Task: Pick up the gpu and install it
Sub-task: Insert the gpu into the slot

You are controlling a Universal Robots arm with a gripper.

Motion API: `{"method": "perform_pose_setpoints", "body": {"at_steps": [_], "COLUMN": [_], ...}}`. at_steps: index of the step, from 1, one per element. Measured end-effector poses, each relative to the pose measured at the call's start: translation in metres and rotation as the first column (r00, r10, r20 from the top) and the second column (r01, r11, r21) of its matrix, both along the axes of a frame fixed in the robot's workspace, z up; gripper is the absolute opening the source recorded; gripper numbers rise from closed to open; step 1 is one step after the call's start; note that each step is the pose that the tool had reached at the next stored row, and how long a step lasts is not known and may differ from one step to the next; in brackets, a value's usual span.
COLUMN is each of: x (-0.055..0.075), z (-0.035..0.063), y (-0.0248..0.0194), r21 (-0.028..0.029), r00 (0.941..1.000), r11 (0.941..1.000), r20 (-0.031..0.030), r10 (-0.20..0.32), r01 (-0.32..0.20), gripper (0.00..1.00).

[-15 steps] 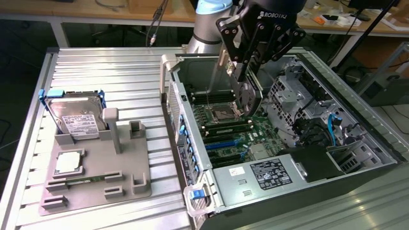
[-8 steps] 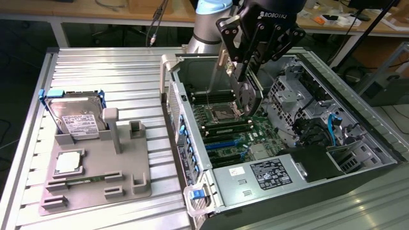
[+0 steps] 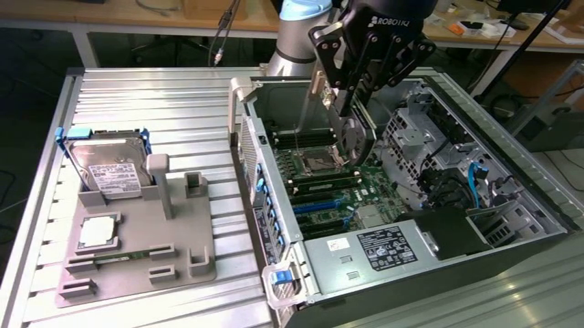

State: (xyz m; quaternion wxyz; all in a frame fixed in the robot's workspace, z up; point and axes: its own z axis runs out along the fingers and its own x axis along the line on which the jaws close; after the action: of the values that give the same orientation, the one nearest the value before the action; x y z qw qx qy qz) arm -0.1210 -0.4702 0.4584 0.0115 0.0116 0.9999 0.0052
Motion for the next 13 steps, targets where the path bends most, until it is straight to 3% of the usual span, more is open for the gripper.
{"method": "perform_pose_setpoints", "body": {"at_steps": [13], "x": [0.0], "z": [0.0], "y": [0.0], "r21": [0.0], "r00": [0.9995], "r11": [0.9995], "r20": [0.0], "r10": [0.031], "r01": [-0.031], "gripper": [0.27]}}
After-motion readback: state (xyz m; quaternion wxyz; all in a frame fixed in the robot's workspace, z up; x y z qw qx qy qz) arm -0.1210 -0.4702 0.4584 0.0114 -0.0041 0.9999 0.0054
